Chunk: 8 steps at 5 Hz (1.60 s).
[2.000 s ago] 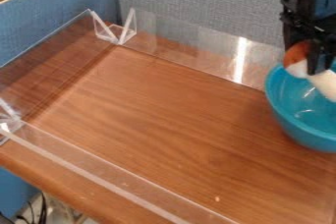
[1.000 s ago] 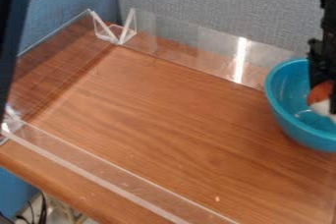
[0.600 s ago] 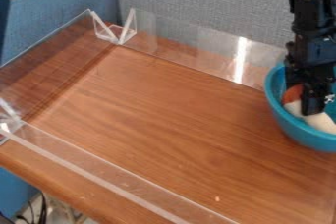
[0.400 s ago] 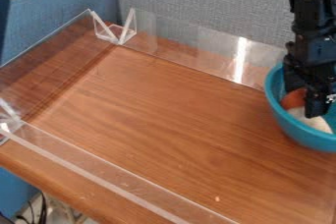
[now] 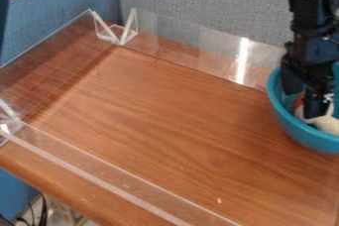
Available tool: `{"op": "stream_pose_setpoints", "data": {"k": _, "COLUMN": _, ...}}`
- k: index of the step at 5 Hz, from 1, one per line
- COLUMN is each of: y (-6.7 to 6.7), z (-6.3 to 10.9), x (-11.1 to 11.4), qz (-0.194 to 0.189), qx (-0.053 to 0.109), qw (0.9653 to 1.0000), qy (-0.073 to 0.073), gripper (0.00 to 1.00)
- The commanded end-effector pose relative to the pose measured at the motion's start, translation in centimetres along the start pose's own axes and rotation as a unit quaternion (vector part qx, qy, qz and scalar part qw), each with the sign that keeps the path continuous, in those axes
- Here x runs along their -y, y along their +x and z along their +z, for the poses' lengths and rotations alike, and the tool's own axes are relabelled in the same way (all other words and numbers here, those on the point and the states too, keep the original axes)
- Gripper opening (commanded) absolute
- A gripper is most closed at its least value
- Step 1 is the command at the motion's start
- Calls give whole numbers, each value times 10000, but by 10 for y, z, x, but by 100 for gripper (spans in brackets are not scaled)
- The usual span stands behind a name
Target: Put the mushroom in the blue bowl
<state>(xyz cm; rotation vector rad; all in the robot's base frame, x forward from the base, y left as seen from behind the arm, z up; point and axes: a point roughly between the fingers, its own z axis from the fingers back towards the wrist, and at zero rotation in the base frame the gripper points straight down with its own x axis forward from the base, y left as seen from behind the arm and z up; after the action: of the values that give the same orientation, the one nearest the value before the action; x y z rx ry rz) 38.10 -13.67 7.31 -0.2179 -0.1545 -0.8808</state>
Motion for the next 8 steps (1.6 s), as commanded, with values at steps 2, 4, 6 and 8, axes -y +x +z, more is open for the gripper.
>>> {"op": "stream_pose_setpoints", "data": {"k": 2, "y": -3, "z": 54, "x": -8, "qz": 223, "qx": 364, "qw": 9981, "qy": 436, "gripper": 100}}
{"op": "stream_pose_setpoints", "data": {"k": 4, "y": -3, "z": 50, "x": -6, "qz": 420, "qx": 230, "qw": 9978, "qy": 462, "gripper": 100}}
{"op": "stream_pose_setpoints", "data": {"k": 6, "y": 3, "z": 35, "x": 0, "qz": 696, "qx": 109, "qw": 9962, "qy": 503, "gripper": 100}}
{"op": "stream_pose_setpoints", "data": {"k": 8, "y": 3, "z": 31, "x": 7, "qz": 1125, "qx": -33, "qw": 9921, "qy": 561, "gripper": 100}}
